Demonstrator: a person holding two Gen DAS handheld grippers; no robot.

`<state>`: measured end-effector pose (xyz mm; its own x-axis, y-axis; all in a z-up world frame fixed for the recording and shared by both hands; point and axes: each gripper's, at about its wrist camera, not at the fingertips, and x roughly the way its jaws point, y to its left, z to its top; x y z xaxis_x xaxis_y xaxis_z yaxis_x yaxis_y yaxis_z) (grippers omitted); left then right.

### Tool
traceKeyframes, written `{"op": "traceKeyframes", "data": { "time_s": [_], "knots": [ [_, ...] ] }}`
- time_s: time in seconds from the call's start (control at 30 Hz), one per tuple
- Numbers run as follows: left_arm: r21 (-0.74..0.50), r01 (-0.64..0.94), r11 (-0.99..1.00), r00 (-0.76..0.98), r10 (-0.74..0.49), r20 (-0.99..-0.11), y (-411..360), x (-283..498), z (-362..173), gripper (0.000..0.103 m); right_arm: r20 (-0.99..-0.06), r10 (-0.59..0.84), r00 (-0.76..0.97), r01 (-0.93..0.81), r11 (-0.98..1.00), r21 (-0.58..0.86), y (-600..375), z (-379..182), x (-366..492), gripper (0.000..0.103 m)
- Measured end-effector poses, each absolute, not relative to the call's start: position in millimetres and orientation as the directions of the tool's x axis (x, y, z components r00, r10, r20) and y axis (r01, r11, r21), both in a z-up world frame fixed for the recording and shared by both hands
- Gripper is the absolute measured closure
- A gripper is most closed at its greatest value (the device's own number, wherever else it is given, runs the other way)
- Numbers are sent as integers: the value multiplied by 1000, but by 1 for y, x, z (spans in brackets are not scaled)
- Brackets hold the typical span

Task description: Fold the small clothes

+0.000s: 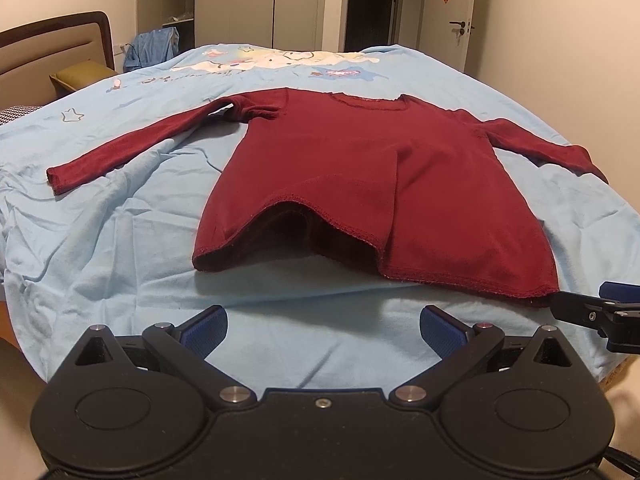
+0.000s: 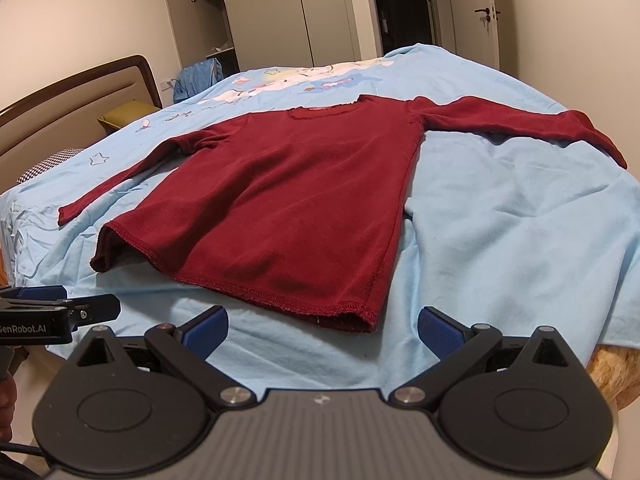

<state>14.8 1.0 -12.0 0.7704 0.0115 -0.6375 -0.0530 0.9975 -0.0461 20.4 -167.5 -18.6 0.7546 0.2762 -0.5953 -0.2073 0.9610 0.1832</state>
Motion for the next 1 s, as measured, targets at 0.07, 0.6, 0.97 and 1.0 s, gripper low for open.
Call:
{"op": "traceKeyframes", "data": {
  "time_s": [0.07, 0.6, 0.97, 1.0],
  "knots": [
    [-46, -54, 997, 767, 12, -641, 1, 16, -13, 1, -600, 276, 751, -206, 961, 183, -167, -20, 21, 0],
    [-68, -42, 997, 762, -12, -648, 1, 31, -10, 1, -637, 259, 726, -184, 966, 184, -169, -28, 35, 0],
    [-10, -12, 1000, 786, 3, -618, -16, 67, 17, 1, -611, 243, 753, -122, 965, 232, -183, -24, 48, 0],
    [4, -13, 1000, 786, 13, -618, -18, 72, 19, 1, -605, 238, 759, -114, 965, 236, -186, -23, 49, 0]
  ]
}}
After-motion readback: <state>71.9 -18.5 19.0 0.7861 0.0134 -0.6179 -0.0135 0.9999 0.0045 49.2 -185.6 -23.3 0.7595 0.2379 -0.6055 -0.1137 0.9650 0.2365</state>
